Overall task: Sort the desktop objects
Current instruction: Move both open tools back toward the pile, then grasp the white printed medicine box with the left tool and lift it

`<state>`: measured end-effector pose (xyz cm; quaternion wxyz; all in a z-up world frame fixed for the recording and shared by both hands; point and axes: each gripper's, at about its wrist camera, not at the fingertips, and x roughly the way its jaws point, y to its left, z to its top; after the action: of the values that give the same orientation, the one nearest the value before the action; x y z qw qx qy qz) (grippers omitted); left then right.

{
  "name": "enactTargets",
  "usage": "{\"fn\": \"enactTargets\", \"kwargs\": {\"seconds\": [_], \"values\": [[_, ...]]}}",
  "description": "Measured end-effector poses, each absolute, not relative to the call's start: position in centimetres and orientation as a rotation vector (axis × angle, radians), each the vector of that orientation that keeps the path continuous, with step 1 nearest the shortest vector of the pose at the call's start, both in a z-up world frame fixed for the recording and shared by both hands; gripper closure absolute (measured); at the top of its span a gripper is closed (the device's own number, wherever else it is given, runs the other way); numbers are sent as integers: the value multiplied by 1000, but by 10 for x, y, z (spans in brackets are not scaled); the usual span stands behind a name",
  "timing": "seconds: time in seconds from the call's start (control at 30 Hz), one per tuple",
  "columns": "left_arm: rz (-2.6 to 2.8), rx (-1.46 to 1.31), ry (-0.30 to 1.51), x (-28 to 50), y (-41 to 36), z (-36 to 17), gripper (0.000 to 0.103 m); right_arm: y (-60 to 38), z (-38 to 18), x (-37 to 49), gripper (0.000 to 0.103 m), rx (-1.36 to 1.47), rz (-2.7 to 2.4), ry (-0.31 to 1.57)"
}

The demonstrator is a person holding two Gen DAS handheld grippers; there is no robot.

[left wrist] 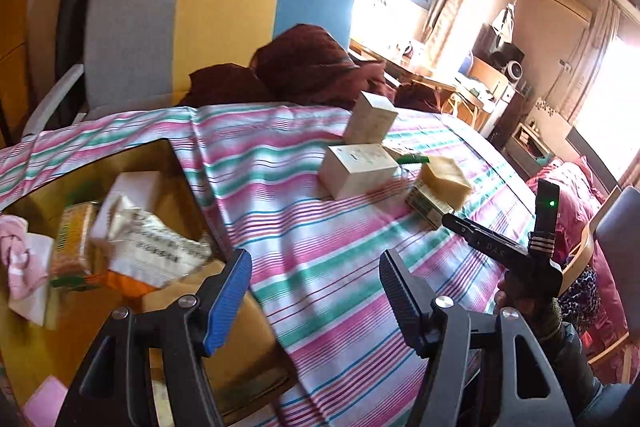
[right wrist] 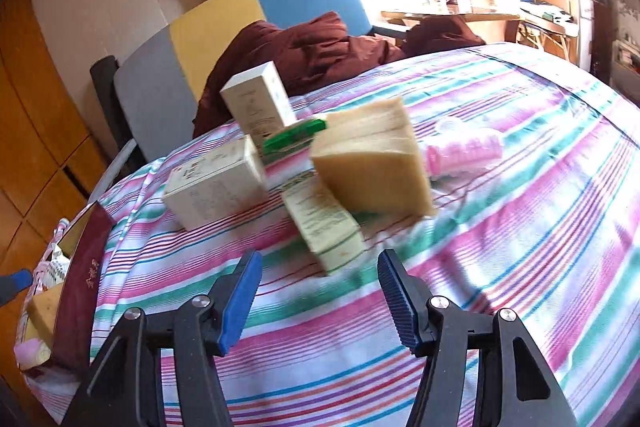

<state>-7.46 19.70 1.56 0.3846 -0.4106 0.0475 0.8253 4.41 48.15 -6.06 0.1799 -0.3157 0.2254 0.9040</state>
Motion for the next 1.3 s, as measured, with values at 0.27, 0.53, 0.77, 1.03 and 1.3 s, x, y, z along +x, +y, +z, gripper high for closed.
{"fn": "enactTargets", "kwargs": {"seconds": [0.27, 0.53, 0.77, 1.03, 1.3], "values": [[2037, -1050, 489, -85, 294, 1, 24, 515, -81, 63, 35, -826, 2572, 790], [1910, -989, 800, -119, 354, -9, 20, 519, -85, 70, 27, -752, 2644, 906], [1793, -930, 971, -134, 390, -27, 20, 516, -86, 73, 23, -739, 2673, 924], [1693, -860, 1092, -140, 409, -39, 20, 516, -87, 71, 19, -745, 2698, 923], [1666, -913, 1096, -148, 420, -57, 24, 516, -88, 69, 17, -751, 2705, 919]]}}
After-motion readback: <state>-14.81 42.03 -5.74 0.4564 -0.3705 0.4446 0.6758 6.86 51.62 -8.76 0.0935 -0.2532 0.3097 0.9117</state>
